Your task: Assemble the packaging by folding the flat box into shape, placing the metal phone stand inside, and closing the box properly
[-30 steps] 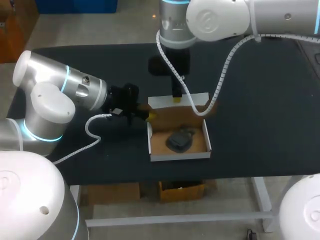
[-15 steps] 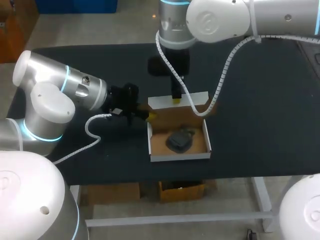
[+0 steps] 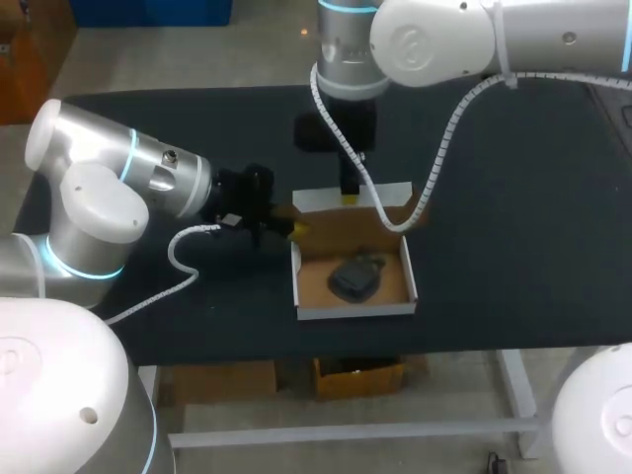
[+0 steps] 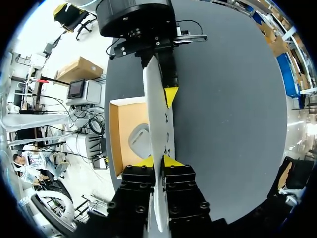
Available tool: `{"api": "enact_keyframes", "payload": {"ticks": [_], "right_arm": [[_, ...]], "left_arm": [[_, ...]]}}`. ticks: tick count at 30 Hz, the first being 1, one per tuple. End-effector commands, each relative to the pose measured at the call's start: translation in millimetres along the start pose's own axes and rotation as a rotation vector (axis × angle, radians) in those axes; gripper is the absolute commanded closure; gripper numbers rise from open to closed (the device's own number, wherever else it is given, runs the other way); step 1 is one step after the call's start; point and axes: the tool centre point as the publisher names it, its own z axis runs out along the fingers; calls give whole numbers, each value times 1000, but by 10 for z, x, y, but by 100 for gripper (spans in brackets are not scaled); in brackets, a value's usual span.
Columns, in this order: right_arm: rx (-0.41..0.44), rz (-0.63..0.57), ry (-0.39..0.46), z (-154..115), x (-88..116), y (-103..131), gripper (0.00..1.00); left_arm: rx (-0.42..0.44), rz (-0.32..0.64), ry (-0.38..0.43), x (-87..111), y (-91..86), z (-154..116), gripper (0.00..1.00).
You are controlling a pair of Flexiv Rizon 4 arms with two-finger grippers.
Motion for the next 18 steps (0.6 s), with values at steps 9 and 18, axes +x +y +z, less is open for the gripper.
{"api": "enact_keyframes", "payload": {"ticks": [9, 18], "right_arm": [[-142, -34, -15, -313, 200, -99, 0], [-251, 28, -6, -714, 189, -268, 0]], "left_arm": [[0, 1, 0, 31, 29, 27, 100], [0, 1, 0, 31, 29, 27, 100]]}}
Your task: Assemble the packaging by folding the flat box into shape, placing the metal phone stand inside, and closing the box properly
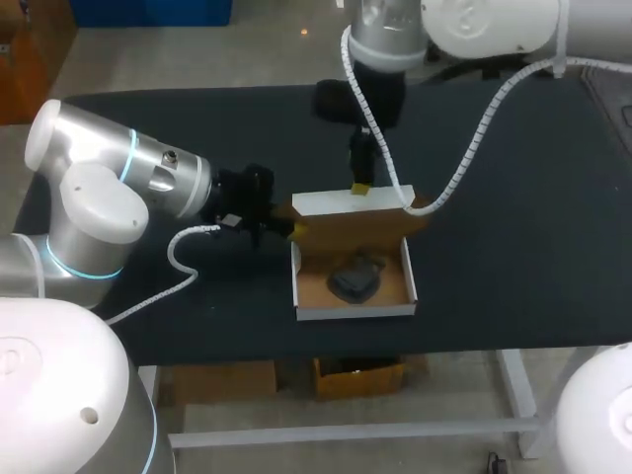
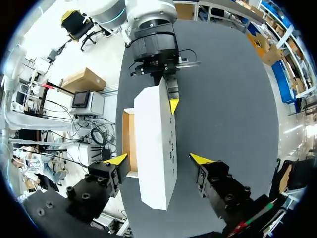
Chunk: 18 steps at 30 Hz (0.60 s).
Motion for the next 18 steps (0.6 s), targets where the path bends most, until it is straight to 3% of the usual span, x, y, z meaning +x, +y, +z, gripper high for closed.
{"api": "enact_keyframes", "payload": {"ticks": [1, 9, 18], "right_arm": [[-95, 50, 2, -209, 10, -125, 0], [-217, 277, 7, -426, -113, -240, 0], [-217, 277, 7, -426, -113, -240, 0]], "left_arm": [[0, 1, -1, 20, 30, 29, 100], [0, 1, -1, 20, 30, 29, 100], [0, 1, -1, 20, 30, 29, 100]]}}
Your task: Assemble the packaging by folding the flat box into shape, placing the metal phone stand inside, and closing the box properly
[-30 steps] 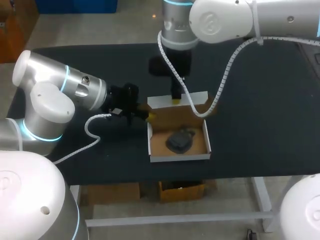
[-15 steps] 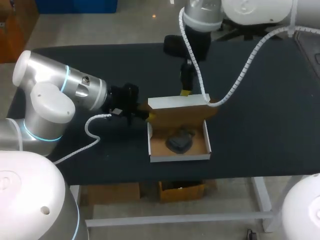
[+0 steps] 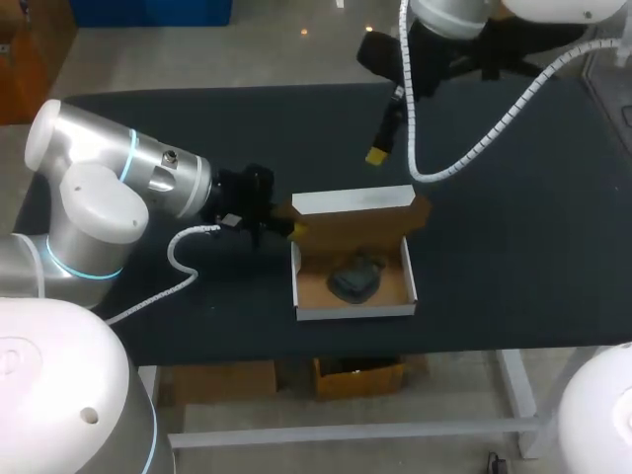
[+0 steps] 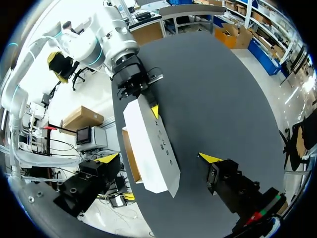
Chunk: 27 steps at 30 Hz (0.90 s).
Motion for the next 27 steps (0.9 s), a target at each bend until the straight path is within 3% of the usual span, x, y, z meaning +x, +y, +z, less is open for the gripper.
{"api": "enact_keyframes", "payload": {"ticks": [1, 15, 27], "right_arm": [[-19, -3, -3, 3, 20, -34, 0], [-19, -3, -3, 3, 20, -34, 0], [-7, 167, 21, 35, 15, -92, 0]], "left_arm": [[1, 1, -1, 20, 30, 29, 100], [-7, 5, -11, 18, 30, 32, 100], [-34, 103, -90, 82, 57, 36, 100]]}}
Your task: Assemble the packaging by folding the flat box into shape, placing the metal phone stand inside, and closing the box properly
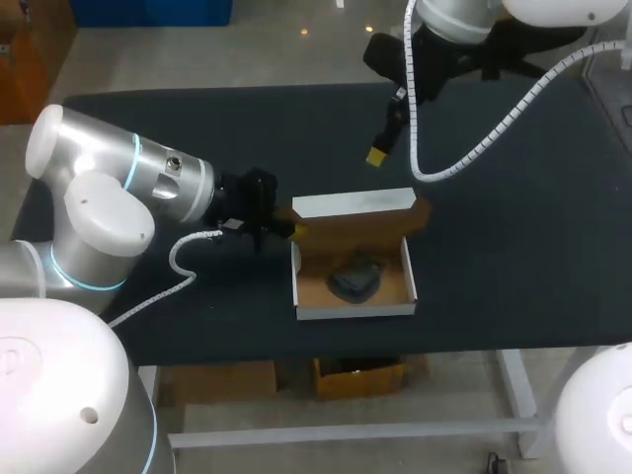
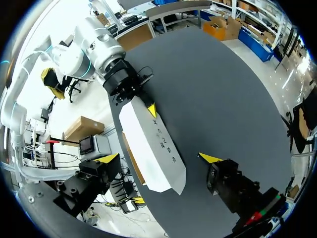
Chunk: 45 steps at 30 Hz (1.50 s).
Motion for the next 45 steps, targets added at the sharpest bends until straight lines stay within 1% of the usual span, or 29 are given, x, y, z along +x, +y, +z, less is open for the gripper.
{"api": "enact_keyframes", "payload": {"ticks": [1, 3, 4, 6, 7, 8, 9, 10, 12, 13, 16, 18, 24, 32, 34, 45], "right_arm": [[-2, 49, 16, 11, -9, -25, 0], [-19, 64, 30, 18, -21, -52, 0], [-19, 101, 34, 24, -32, -69, 0], [-36, 127, 52, 36, -47, -94, 0], [-41, 165, 60, 40, -57, -111, 0], [-50, 178, 67, 46, -67, -122, 0], [-61, 188, 81, 48, -66, -136, 0], [-66, 231, 86, 51, -73, -154, 0], [-92, 254, 112, 56, -79, -178, 0], [-96, 284, 124, 60, -84, -195, 0], [-106, 328, 149, 83, -84, -225, 0], [-118, 332, 164, 98, -67, -241, 0], [-115, 361, 185, 159, -53, -269, 0], [-123, 405, 209, 181, -42, -293, 0], [-130, 414, 220, 183, -36, -294, 0], [-130, 414, 220, 183, -36, -294, 0]], "left_arm": [[-6, 24, -42, 102, 40, 28, 100], [-1, 40, -47, 120, 50, 32, 100], [-9, 46, -54, 124, 56, 36, 100], [-15, 63, -66, 135, 71, 43, 100], [-15, 68, -72, 142, 76, 45, 100], [-9, 78, -81, 147, 79, 45, 100], [-15, 90, -89, 156, 80, 42, 100], [-15, 102, -99, 172, 78, 40, 100], [-21, 135, -121, 191, 70, 39, 100], [-22, 154, -129, 201, 65, 44, 100], [-32, 201, -150, 227, 53, 64, 100], [-45, 223, -164, 243, 47, 79, 100], [-65, 291, -203, 296, 42, 109, 100], [-84, 339, -259, 364, 61, 123, 100], [-106, 362, -279, 377, 64, 130, 100], [-105, 362, -279, 379, 64, 131, 100]]}}
